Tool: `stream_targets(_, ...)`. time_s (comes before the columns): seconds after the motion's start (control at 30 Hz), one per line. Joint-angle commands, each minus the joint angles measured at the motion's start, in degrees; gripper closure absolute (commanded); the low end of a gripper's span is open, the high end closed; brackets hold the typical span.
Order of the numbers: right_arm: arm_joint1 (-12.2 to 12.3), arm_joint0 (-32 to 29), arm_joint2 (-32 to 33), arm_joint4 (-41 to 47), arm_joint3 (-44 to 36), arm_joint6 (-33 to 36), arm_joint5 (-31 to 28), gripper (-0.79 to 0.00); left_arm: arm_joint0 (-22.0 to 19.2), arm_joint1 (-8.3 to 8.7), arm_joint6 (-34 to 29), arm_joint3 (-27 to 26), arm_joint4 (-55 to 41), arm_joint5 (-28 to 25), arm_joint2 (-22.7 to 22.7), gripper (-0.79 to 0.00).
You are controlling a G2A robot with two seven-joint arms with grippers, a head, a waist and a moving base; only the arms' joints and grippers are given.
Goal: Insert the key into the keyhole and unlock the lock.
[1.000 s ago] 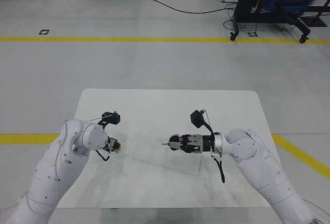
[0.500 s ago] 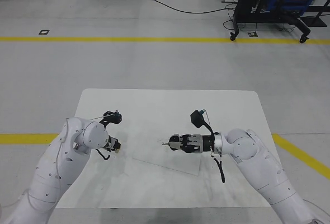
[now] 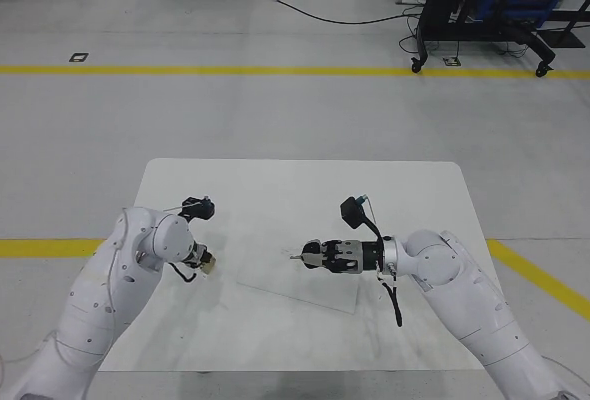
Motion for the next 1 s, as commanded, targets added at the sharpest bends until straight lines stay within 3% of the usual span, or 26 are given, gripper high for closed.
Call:
stream_targets(0.0, 0.0, 0.0, 0.0, 0.0, 0.0, 0.0, 0.0, 0.0, 0.2, -0.09, 1.9, -0.2, -1.2, -0.1, -0.3, 0.0)
stream_targets(0.13, 0.0, 0.0, 0.0, 0.0, 0.0, 0.0, 0.0, 0.0, 1.3, -0.24, 7.4, -0.5, -4.7, -0.5, -1.8, 0.0)
stream_targets(0.3, 0.0, 0.0, 0.0, 0.0, 0.0, 0.0, 0.0, 0.0, 5.1, -0.58, 22.2, -0.9, -19.1, -2.3, -7.8, 0.0)
stream_targets(0.47, 0.0, 0.0, 0.0, 0.0, 0.0, 0.0, 0.0, 0.0, 11.7, -0.78, 33.6, -2.5, -39.5, -13.2, -14.6, 0.0)
stream_targets(0.57, 0.0, 0.0, 0.0, 0.0, 0.0, 0.0, 0.0, 0.0, 14.3, -0.9, 35.7, -2.8, -48.6, -20.6, -16.4, 0.0)
stream_targets(0.7, 0.0, 0.0, 0.0, 0.0, 0.0, 0.0, 0.0, 0.0, 15.5, -0.98, 35.1, -2.0, -55.1, -26.3, -16.9, 0.0)
stream_targets(0.97, 0.0, 0.0, 0.0, 0.0, 0.0, 0.0, 0.0, 0.0, 15.1, -1.25, 35.4, 0.0, -59.7, -27.9, -16.4, 0.0)
